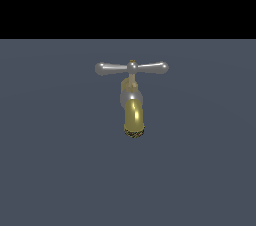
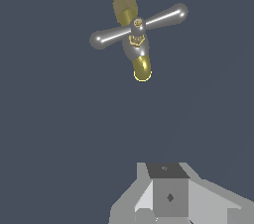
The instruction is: Turn on the faucet by rotating a designated handle.
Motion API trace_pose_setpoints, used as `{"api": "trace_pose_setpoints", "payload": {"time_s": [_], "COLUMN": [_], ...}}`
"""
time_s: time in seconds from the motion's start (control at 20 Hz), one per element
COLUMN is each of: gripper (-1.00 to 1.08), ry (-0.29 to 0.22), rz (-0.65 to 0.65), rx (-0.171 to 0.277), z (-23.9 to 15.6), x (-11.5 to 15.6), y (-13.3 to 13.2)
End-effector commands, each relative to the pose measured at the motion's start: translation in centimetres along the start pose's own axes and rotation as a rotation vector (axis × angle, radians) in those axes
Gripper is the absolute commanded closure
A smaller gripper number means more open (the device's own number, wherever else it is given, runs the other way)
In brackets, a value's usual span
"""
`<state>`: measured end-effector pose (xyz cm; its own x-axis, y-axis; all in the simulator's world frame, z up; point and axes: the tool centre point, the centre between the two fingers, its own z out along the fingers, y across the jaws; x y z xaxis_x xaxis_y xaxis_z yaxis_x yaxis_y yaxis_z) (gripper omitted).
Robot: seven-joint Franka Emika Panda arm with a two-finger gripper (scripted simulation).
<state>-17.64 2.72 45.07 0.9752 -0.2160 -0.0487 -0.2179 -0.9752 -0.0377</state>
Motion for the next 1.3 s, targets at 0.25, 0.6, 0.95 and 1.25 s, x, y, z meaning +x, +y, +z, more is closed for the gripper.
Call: {"api": "trace_pose_setpoints", "payload": {"time_s": [0.25, 0.6, 0.95, 1.25], "gripper": [1.08, 1.08, 1.08, 1.08], "ry": [-0.005, -0.009, -0.010, -0.006], "rz": [0.186, 0.362, 0.542, 0.696], "rx": [0.020, 0.029, 0.031, 0.028], "z": [2.1, 4.6, 7.7, 10.8], "x": [4.4, 8.3, 12.1, 15.0], "y": [-1.9, -3.6, -5.3, -6.6]}}
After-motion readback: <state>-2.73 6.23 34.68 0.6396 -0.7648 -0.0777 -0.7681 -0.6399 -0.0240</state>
